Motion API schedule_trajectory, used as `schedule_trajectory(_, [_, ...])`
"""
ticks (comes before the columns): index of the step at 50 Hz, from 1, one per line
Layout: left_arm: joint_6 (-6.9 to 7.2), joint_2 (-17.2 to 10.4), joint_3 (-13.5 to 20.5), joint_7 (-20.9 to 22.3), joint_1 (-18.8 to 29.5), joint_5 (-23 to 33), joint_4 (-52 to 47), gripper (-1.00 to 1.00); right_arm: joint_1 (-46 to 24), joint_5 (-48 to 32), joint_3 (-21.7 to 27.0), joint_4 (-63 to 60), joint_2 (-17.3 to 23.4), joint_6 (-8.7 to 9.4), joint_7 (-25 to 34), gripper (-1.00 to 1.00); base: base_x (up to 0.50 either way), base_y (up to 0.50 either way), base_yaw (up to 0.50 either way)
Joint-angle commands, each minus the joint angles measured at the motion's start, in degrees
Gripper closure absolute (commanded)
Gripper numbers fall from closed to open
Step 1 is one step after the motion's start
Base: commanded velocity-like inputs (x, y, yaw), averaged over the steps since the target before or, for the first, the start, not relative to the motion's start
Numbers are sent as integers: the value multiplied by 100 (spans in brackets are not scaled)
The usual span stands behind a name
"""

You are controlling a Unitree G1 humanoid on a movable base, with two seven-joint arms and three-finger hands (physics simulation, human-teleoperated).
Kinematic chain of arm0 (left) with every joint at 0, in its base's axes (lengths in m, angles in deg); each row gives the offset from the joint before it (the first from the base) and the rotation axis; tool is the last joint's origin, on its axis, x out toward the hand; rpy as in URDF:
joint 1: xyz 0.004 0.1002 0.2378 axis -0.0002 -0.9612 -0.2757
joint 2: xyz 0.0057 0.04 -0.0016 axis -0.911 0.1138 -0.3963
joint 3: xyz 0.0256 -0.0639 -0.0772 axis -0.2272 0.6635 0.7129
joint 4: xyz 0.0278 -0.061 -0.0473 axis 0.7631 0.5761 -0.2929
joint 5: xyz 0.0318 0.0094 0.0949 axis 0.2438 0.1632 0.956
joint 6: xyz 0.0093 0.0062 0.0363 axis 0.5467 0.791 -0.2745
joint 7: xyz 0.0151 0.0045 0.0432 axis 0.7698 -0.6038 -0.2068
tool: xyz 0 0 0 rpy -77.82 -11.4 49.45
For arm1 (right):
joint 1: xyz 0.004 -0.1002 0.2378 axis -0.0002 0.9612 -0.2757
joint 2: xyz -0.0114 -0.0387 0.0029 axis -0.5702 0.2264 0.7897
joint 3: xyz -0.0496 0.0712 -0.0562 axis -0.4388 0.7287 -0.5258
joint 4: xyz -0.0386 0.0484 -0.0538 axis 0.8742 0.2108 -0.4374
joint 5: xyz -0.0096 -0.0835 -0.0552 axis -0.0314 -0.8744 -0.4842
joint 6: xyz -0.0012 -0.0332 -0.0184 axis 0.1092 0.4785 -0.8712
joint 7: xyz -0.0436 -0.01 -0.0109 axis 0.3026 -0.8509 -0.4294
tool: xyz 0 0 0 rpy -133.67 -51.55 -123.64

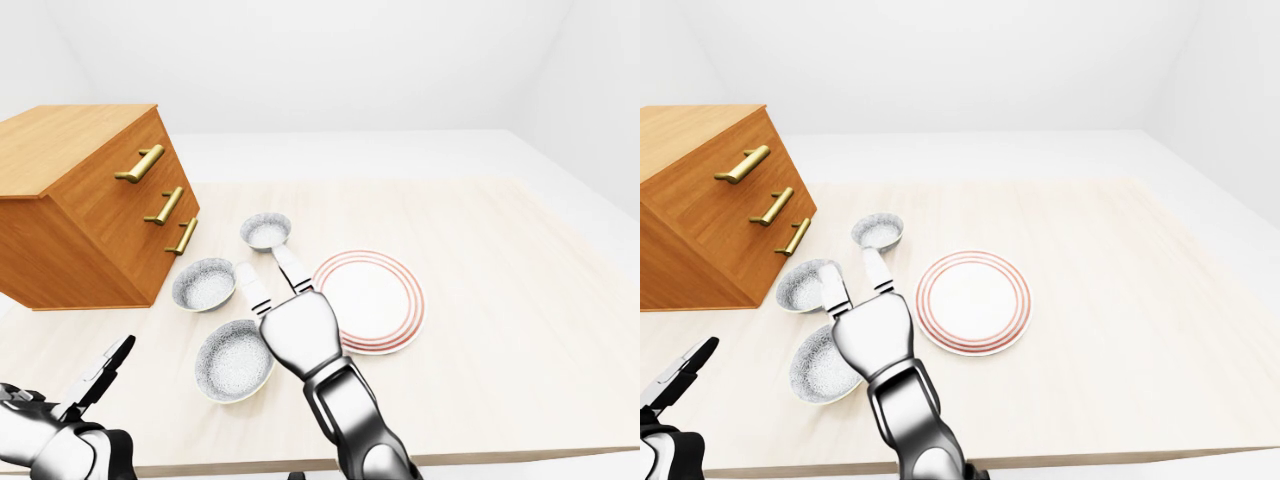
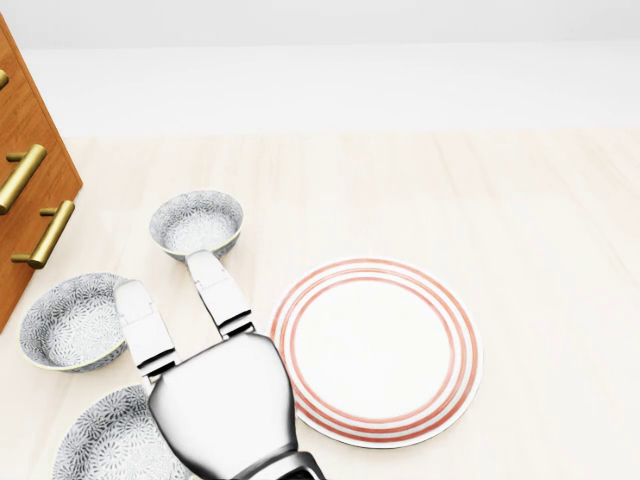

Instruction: Put the bowl at the front on the plate.

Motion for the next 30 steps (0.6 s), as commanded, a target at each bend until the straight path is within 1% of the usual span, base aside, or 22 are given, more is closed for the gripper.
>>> schedule_trajectory(1, [0,2,8,0,10,22,5,-100,470,361,-404,-213,462,0,-387,-100,0,0,0])
schedule_trajectory(5, [0,-2,-17,0,13,36,52,-100,574,460,-541,-229,517,0,-456,-100,0,0,0])
schedule_trajectory(11, [0,6,4,0,-18,15,-57,-100,612,180,-912,-453,560,0,-26,-100,0,0,0])
schedule_trajectory(14, [0,16,21,0,-20,15,-90,-100,661,302,-938,-488,643,0,-77,-100,0,0,0])
schedule_trajectory(16, [0,21,23,0,-17,25,-77,-100,660,289,-971,-537,618,0,-29,-100,0,0,0])
schedule_trajectory(17, [0,21,26,0,-15,25,-75,-100,653,218,-1051,-581,592,0,91,-100,0,0,0])
schedule_trajectory(19, [0,20,20,0,-6,32,-49,-100,656,258,-1065,-586,647,0,75,-100,0,0,0])
schedule_trajectory(20, [0,26,-12,0,28,71,82,-100,672,314,-1022,-572,713,0,1,-100,0,0,0])
schedule_trajectory(24, [0,3,-18,0,3,43,25,-100,756,601,-857,-461,915,0,-318,-100,0,0,0])
schedule_trajectory(30, [0,15,0,0,-10,42,-34,-100,844,837,-671,-273,1056,0,-648,-100,0,0,0])
